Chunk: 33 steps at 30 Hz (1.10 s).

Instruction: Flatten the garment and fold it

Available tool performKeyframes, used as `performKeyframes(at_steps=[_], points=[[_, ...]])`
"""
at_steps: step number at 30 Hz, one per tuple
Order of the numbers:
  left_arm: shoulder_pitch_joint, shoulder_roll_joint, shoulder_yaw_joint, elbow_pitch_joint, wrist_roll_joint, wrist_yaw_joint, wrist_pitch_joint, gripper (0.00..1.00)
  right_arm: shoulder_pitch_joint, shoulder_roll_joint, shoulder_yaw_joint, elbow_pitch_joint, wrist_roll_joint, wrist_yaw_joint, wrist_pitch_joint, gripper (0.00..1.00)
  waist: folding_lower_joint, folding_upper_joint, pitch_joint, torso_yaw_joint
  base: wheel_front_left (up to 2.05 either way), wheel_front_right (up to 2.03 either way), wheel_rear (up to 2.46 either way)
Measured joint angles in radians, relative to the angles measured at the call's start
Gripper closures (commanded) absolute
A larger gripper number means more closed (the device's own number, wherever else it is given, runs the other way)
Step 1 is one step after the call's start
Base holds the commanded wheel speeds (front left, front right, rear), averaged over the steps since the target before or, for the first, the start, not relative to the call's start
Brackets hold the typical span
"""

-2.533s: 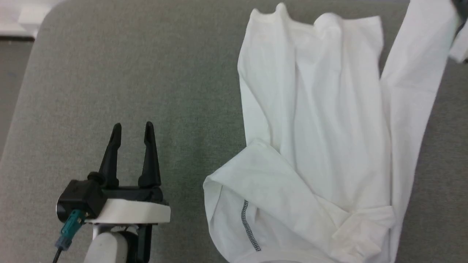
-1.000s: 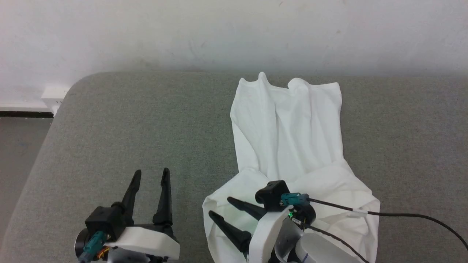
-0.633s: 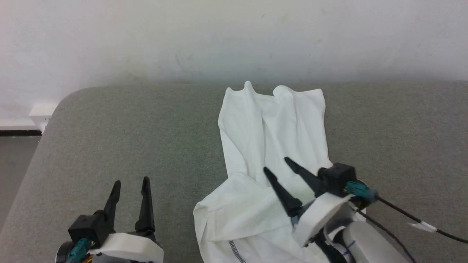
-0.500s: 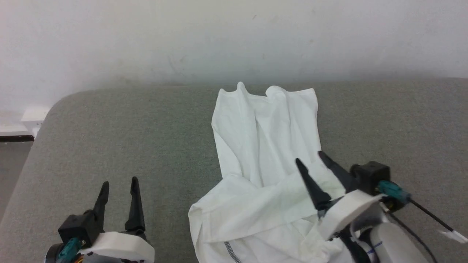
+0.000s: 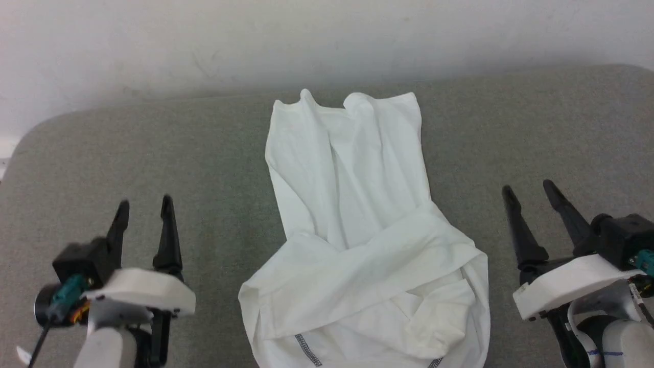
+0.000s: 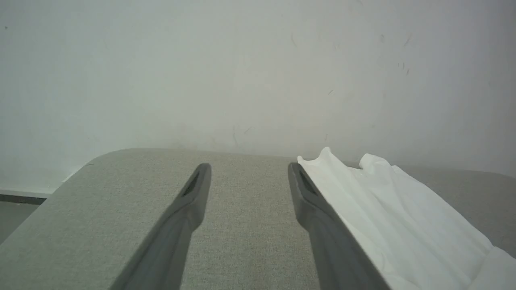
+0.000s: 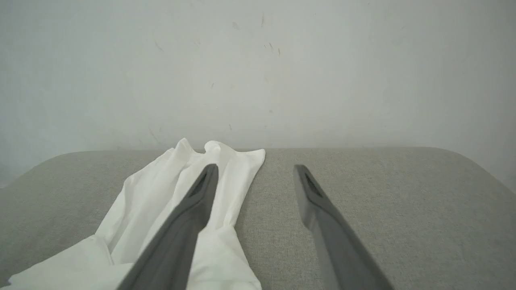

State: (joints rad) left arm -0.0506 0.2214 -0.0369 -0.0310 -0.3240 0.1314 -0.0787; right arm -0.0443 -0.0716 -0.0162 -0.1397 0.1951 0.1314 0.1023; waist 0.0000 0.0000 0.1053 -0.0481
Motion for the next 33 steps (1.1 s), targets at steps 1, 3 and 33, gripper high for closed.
performKeyframes(at_steps=[1, 3, 33], points=[[-0.038, 0.008, -0.005, 0.002, -0.003, -0.012, 0.012, 0.00, -0.002, 0.003, -0.006, -0.014, 0.000, 0.000, 0.002, 0.00, 0.0000, -0.0001, 0.016, -0.004, 0.00, 0.00, 0.00], [-0.130, 0.028, -0.020, 0.014, -0.003, -0.040, 0.038, 0.00, -0.015, 0.008, -0.010, -0.033, -0.001, 0.000, 0.002, 0.00, 0.0001, 0.0000, 0.049, -0.013, 0.00, 0.00, 0.00], [-1.130, 0.203, -0.193, 0.746, -0.163, -0.226, 0.878, 0.00, -0.181, 0.019, 0.111, 0.024, 0.106, 0.000, -0.150, 0.00, 0.0001, 0.0000, 0.469, -0.272, 0.00, 0.00, 0.00]])
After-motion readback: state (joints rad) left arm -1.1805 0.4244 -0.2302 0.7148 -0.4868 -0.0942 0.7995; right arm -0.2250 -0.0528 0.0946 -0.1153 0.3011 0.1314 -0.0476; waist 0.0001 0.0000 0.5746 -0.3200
